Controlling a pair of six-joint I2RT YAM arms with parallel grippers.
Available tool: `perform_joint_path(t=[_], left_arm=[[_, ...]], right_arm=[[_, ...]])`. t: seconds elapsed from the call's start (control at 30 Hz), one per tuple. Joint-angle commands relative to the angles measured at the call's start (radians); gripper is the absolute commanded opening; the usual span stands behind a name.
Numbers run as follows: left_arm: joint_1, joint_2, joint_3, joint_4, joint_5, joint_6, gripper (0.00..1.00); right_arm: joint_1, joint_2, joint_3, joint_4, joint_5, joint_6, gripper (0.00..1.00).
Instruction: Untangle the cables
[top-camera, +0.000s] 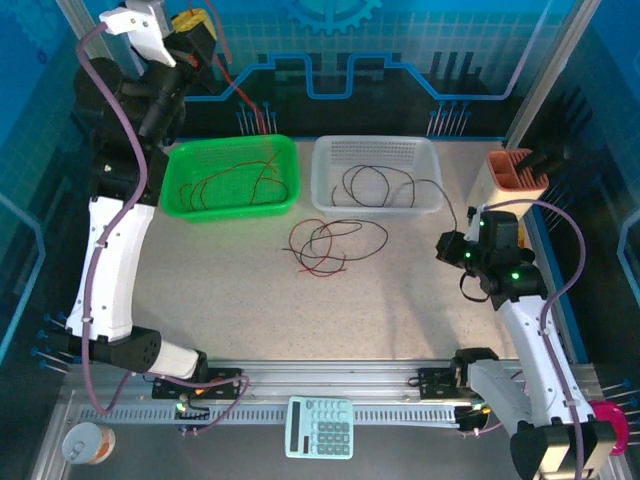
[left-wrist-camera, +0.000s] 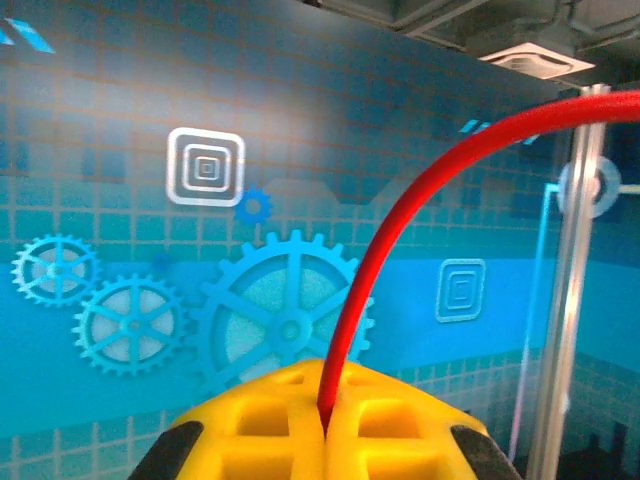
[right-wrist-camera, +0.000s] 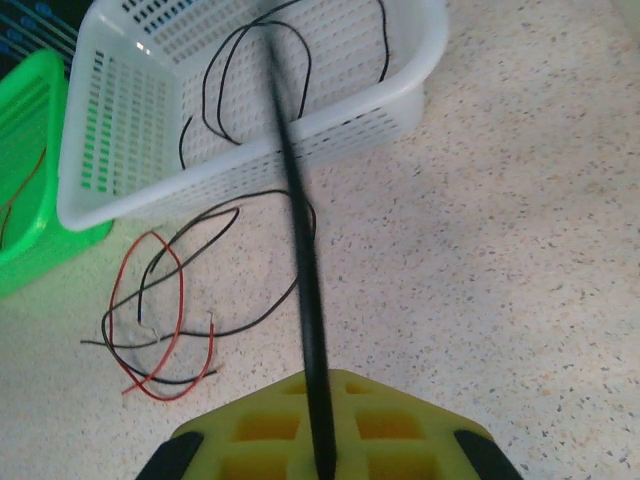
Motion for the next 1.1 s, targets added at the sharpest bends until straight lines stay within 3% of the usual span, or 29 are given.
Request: perform_joint_path(t=[0.0, 0.63, 1.07], left_arm=[[0.034, -0.011, -0.018, 0.060, -0.036, -0.015, 0.00], [0.175, 0.114, -0.168, 0.225, -0.001, -0.029, 0.00], [0.251, 0.266, 0.014, 0.255, 0.018, -0.090, 0.00]], right_arm=[[-0.023, -0.012, 0.017, -0.028, -0.015, 0.020, 0.00], [-0.024, -0.030, 0.098, -0.056, -0.129, -0.044, 0.00], [-0.024, -0.050, 0.094, -0.086, -0.133, -0.059, 0.00]])
